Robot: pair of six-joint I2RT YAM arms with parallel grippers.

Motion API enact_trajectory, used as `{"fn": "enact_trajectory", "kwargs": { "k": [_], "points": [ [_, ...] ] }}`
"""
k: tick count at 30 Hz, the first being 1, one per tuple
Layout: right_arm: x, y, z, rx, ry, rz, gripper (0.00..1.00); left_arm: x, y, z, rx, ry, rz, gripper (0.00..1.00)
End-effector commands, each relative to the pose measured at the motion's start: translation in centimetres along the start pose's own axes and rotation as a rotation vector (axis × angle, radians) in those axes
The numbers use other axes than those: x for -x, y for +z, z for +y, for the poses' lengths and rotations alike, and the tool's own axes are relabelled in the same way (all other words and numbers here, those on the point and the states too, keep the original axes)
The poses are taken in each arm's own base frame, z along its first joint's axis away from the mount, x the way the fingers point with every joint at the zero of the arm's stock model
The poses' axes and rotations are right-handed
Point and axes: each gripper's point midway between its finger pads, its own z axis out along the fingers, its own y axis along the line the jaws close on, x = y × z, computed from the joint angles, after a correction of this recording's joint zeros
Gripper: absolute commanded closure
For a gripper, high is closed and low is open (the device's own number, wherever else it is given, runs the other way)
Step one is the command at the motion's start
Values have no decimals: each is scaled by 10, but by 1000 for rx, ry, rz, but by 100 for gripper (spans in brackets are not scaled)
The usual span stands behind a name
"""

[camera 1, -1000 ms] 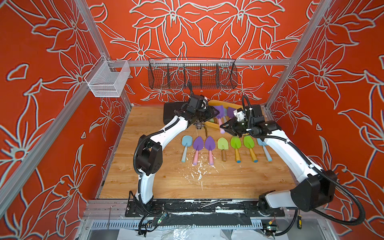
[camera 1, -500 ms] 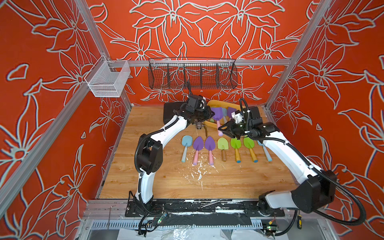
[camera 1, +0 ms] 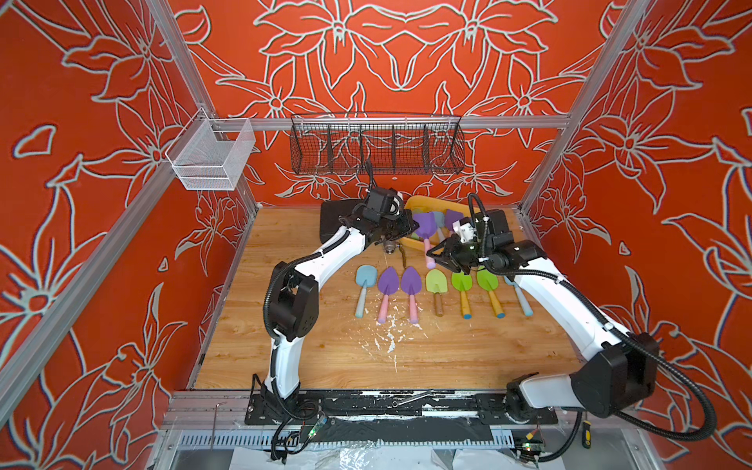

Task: Take the shovel out of the storage box
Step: Place the shovel at the center of the board.

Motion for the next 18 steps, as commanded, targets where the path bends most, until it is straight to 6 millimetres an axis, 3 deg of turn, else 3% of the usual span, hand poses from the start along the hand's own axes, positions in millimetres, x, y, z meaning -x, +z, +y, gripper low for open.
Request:
{"fn": "enact_trajectory", "kwargs": {
  "k": [1, 4, 7, 14, 18],
  "points": [
    [3, -19, 17, 8, -76, -45, 33, 5, -24, -16, -42, 42, -18, 100],
    [8, -31, 19, -12, -120, -94, 17, 3, -33, -15, -40, 59, -16, 100],
    [12, -44, 18, -38, -154, -131, 9, 2, -44, -12, -35, 69, -19, 100],
    [25, -71, 10, -98, -183, -169, 3, -5, -83, 7, 15, 115, -14, 100],
    [29, -82, 9, -110, -212, -175, 3, -16, -119, 34, 59, 132, -4, 100]
  ]
}}
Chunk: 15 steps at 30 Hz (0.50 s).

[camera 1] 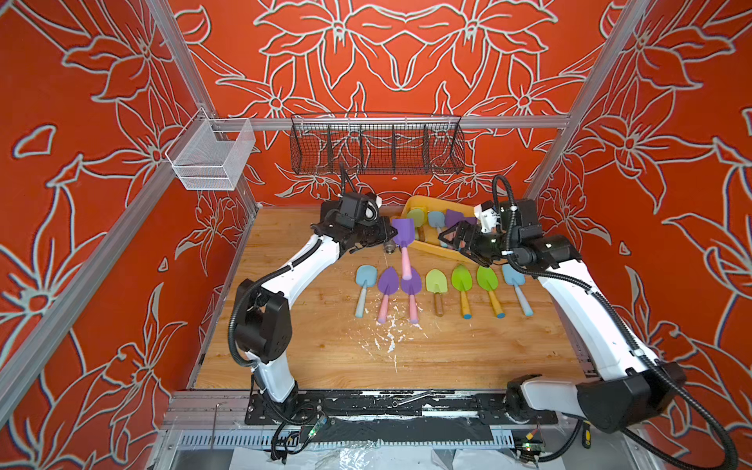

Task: Take the shovel out of the storage box
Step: Place the shovel at the center of the board.

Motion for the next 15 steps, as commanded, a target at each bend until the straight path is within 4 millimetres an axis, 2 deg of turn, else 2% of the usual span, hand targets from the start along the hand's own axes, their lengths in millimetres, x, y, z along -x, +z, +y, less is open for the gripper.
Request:
{"fn": "enact_trajectory", "kwargs": {
  "k": [1, 8, 11, 15],
  "points": [
    [2, -16, -5, -38, -47, -8, 3, -10, -36, 15, 15, 53, 16, 100],
    [4, -12, -12, -42, -60, 12, 3, -44, -91, 84, 115, 46, 28, 100],
    [6, -9, -16, -51, -64, 17, 3, -57, -102, 111, 140, 18, 39, 100],
    [5, -6, -20, -54, -66, 36, 3, -70, -103, 132, 170, 27, 95, 100]
  ]
}}
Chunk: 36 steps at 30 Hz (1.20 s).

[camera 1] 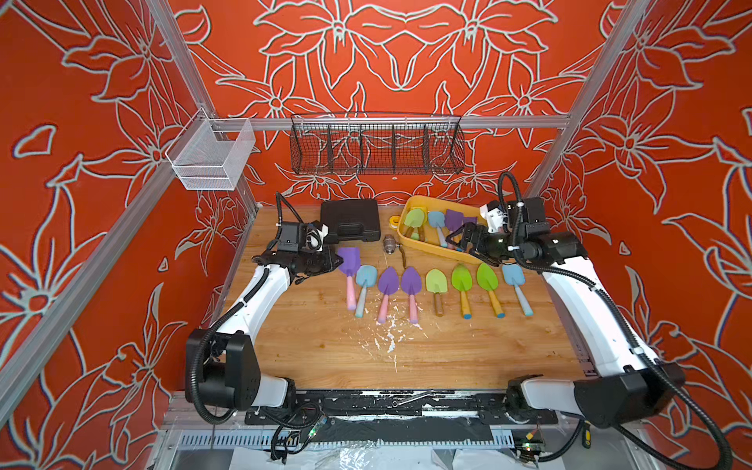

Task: Take the shovel out of the storage box
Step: Place the shovel at the center of the board.

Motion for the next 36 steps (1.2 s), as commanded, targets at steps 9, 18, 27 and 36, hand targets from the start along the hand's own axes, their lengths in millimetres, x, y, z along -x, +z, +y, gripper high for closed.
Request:
{"fn": "enact_trajectory", "kwargs": {
  "k": [9, 18, 27, 36],
  "points": [
    [-3, 5, -4, 0, -4, 33, 3, -9, 17, 37, 53, 90, 104, 100],
    [-6, 12, -11, -16, 17, 52, 3, -10, 50, 77, 149, 80, 174, 100],
    [2, 24, -16, -37, 26, 66, 3, -12, 69, 107, 222, 73, 207, 100],
    [11, 41, -20, -48, 33, 89, 3, -14, 76, 128, 305, 61, 238, 99]
  ]
}}
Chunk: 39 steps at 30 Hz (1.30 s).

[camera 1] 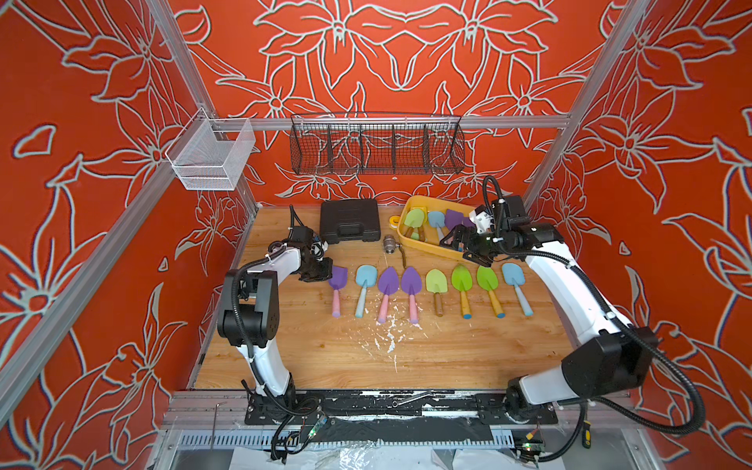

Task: Take the shovel out of the storage box
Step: Place the shovel at the center of the board.

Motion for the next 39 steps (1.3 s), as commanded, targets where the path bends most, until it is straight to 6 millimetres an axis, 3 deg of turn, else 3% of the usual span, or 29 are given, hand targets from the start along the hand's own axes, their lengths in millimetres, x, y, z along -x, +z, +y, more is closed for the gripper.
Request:
{"fn": "enact_trajectory", "kwargs": {
  "k": [1, 16, 25, 31, 39],
  "points": [
    [11, -6, 6, 9, -14, -21, 3, 3, 3, 9, 39, 10, 8, 99],
    [7, 0, 0, -2, -8, -2, 3, -1, 19, 19, 63, -1, 63, 88],
    [4, -1, -2, -5, -5, -1, 3, -3, 21, 21, 72, -7, 71, 87],
    [0, 0, -5, -8, 1, 6, 3, -2, 20, 20, 68, -7, 72, 80],
    [-3, 0, -8, -7, 5, 6, 3, -4, 22, 21, 71, -18, 91, 80]
  ]
}}
